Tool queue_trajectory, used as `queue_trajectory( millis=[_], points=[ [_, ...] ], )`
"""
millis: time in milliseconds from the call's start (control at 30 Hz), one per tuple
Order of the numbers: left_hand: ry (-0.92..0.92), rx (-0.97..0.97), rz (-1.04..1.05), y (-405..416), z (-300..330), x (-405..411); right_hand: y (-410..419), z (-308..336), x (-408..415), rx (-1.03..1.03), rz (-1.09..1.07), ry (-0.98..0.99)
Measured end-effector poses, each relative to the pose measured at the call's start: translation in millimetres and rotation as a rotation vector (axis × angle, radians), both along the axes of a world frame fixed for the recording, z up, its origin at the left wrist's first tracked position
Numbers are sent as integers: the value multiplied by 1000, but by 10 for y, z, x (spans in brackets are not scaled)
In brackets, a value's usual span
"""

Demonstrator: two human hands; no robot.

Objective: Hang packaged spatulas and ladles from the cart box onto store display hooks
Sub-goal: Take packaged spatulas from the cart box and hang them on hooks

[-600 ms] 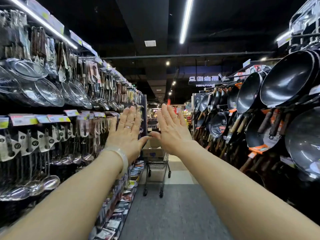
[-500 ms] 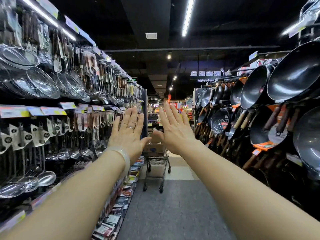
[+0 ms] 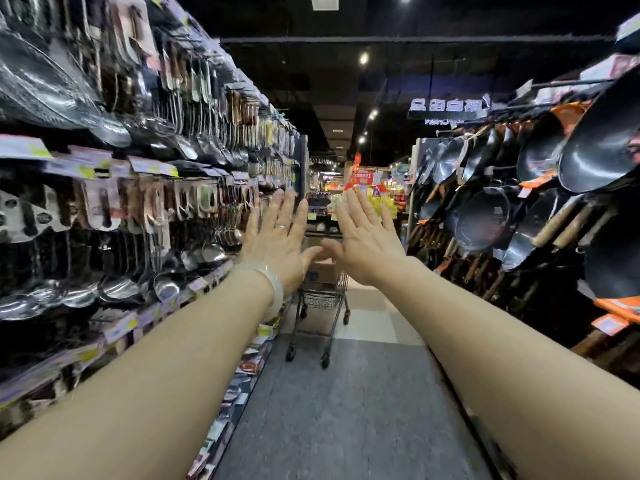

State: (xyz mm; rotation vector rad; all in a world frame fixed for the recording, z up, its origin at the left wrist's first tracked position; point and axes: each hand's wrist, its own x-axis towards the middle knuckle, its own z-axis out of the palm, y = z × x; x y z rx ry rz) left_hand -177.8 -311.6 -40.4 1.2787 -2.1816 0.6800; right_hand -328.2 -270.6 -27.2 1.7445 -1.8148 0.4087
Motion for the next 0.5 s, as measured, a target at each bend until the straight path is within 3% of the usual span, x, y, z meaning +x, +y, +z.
queue_trajectory(
  millis=[333,500],
  points=[
    [4,58,-12,-2106,-471,-1002,-2147,-531,-984,50,3,17],
    [60,52,-1,-3517,-327,-1475,-3507,-332,-1464,40,-3,46]
  ],
)
